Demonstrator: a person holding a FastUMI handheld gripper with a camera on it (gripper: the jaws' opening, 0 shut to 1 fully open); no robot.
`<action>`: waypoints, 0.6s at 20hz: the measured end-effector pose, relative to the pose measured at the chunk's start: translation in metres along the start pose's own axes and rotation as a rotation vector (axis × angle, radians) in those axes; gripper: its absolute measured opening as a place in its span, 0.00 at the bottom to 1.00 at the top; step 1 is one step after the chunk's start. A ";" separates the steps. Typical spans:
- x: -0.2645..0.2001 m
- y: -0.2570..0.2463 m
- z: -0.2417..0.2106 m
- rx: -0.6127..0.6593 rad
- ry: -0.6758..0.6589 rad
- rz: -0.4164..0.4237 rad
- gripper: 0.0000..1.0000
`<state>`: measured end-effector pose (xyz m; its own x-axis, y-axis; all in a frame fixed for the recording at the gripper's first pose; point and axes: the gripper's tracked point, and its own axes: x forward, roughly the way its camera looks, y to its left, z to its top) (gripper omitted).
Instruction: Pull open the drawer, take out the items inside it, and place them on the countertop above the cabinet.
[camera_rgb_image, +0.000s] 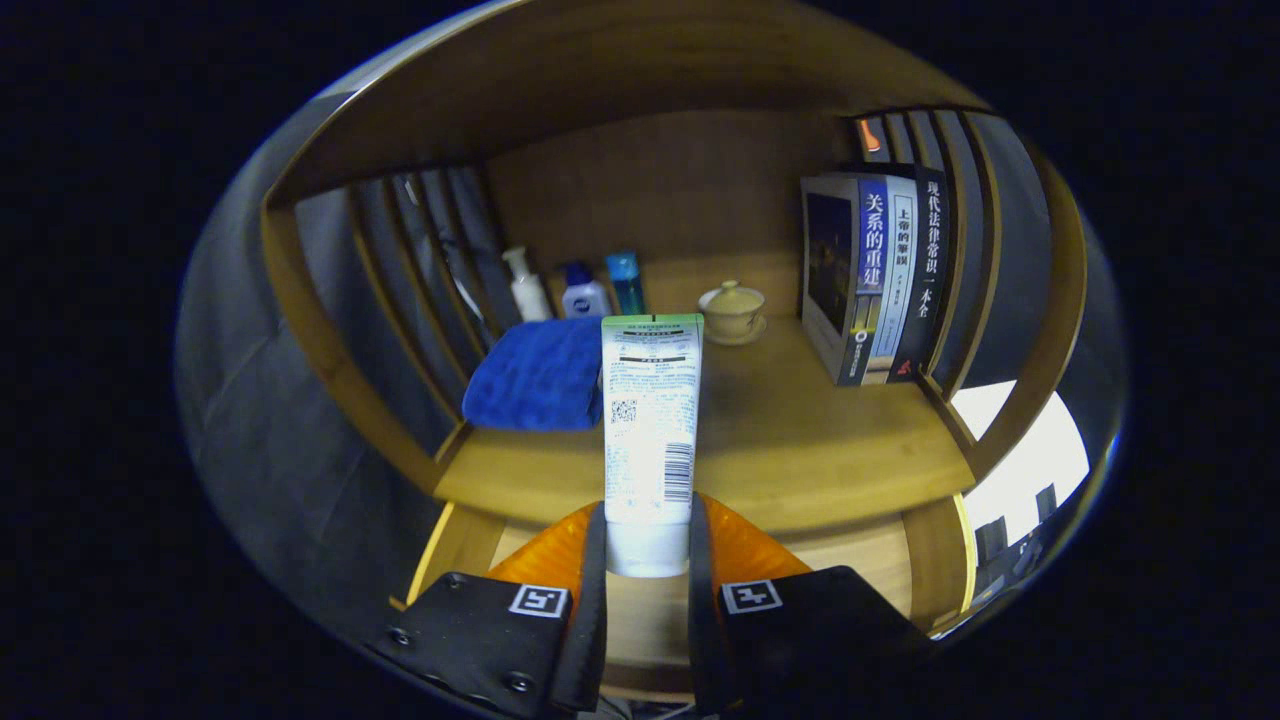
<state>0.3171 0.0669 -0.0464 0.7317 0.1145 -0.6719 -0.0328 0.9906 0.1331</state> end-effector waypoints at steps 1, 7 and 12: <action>0.010 -0.003 0.010 0.007 -0.015 -0.013 0.42; 0.057 -0.029 0.025 -0.002 -0.038 -0.106 0.43; 0.081 -0.041 0.024 -0.009 -0.016 -0.147 0.43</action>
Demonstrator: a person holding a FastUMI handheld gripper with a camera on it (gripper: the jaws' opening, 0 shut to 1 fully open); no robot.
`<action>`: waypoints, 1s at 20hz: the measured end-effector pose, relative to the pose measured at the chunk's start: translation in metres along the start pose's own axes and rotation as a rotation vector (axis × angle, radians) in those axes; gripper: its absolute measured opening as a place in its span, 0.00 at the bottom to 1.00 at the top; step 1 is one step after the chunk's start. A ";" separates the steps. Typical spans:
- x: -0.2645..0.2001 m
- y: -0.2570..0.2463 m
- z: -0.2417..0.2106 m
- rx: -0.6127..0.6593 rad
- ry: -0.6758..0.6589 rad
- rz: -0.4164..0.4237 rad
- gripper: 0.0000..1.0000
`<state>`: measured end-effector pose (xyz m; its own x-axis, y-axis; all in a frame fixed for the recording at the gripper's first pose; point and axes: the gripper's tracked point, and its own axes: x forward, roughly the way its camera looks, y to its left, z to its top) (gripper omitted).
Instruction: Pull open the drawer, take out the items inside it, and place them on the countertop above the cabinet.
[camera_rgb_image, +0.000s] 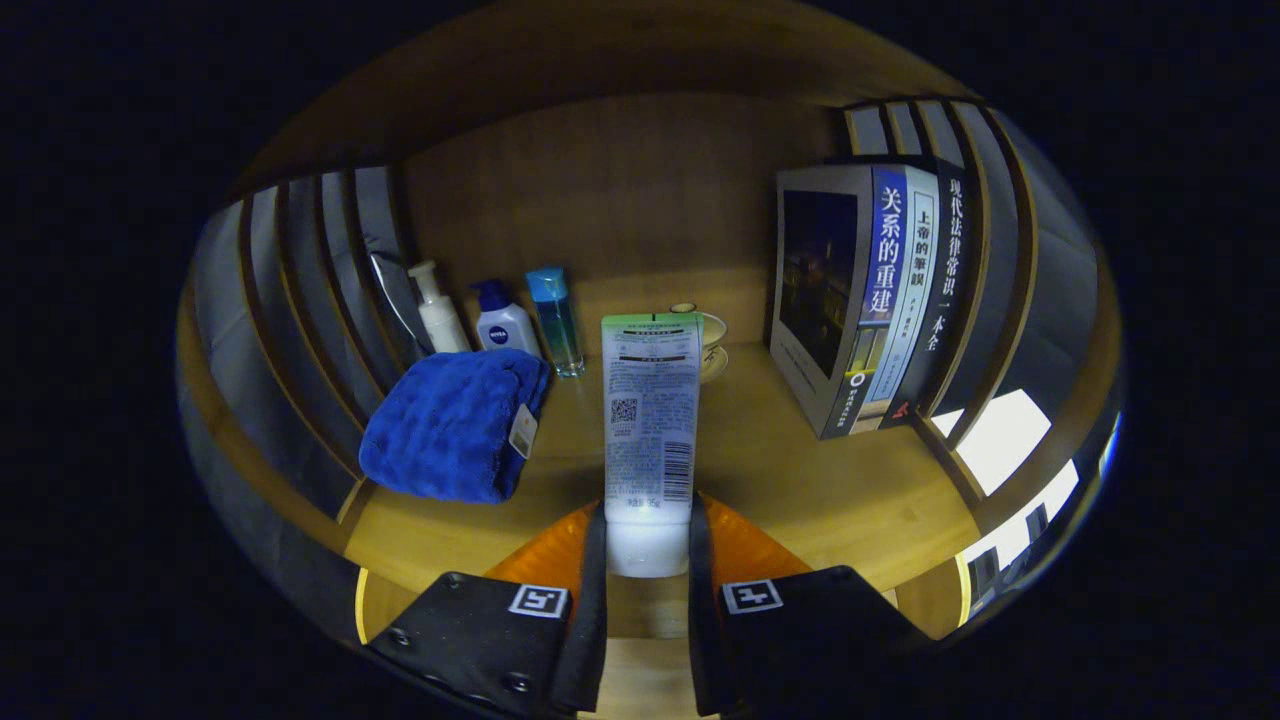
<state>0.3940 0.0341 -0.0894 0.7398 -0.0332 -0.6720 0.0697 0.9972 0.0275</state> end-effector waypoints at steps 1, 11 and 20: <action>0.002 -0.001 -0.002 -0.004 0.011 -0.009 0.42; 0.033 0.000 -0.038 0.006 0.095 -0.042 0.46; 0.037 0.007 -0.038 -0.033 0.028 -0.039 0.72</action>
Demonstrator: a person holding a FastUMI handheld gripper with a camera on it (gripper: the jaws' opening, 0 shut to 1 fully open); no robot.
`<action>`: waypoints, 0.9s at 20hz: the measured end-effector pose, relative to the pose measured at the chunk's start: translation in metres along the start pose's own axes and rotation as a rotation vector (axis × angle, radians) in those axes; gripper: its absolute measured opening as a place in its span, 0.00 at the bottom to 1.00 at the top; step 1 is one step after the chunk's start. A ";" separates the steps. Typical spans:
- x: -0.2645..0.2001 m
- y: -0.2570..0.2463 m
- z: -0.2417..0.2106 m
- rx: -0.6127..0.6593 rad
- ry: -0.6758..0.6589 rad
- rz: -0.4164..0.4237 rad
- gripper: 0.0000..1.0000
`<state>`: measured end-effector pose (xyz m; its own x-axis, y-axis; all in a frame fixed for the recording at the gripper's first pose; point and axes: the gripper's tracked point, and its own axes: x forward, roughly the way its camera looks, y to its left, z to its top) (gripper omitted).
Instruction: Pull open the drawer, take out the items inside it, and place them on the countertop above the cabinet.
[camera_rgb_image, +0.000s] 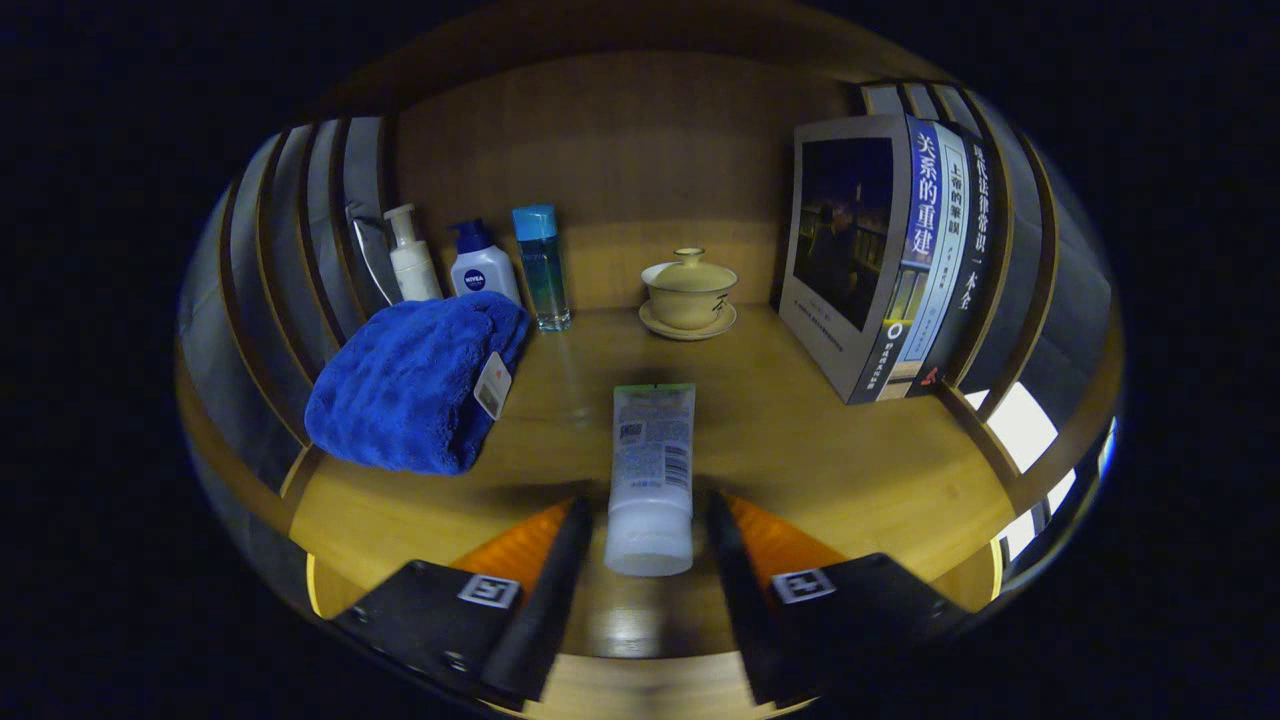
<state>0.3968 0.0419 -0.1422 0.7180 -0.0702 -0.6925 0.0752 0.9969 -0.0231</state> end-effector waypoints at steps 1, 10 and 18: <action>0.000 0.001 0.000 0.007 -0.002 0.005 0.86; -0.074 0.022 0.029 0.056 -0.179 0.073 0.99; -0.212 0.060 0.024 -0.081 -0.415 0.175 0.98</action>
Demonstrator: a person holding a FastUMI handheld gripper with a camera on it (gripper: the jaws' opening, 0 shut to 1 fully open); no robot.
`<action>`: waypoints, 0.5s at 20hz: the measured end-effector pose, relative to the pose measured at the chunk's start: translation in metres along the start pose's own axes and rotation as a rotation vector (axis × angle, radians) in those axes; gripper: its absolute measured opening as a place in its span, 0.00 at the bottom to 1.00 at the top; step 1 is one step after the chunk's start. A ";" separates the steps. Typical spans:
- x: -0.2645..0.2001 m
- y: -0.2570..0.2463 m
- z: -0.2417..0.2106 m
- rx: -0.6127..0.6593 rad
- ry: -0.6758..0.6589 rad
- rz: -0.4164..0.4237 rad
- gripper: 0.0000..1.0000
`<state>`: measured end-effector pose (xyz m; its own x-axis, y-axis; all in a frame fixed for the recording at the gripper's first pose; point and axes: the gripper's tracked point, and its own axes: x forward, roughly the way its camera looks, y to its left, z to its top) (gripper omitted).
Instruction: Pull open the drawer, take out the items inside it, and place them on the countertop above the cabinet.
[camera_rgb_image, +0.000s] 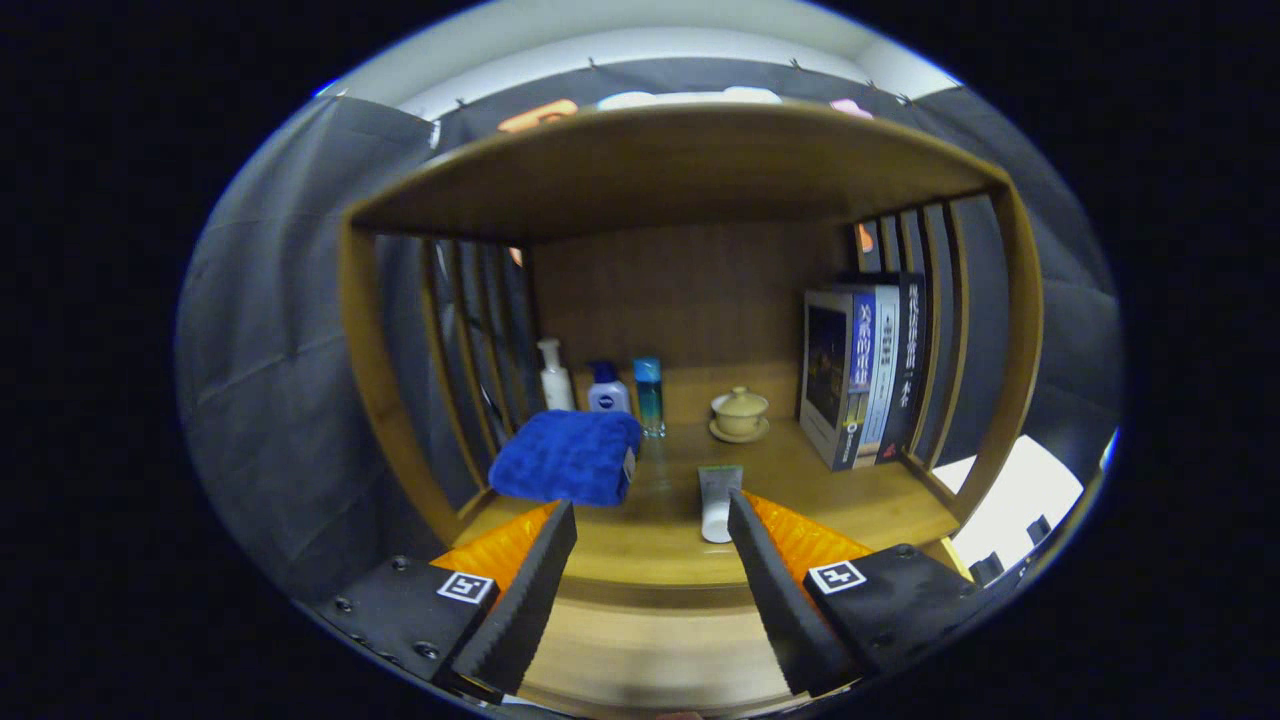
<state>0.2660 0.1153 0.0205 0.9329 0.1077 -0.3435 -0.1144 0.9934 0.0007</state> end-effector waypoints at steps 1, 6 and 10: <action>-0.015 0.006 0.000 -0.025 -0.028 0.009 0.98; -0.066 0.021 -0.032 -0.077 -0.103 0.029 0.98; -0.086 -0.004 -0.065 -0.087 -0.163 -0.039 0.98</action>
<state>0.1638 0.0996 -0.0106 0.9794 0.0806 -0.1852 -0.0992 0.9907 -0.0935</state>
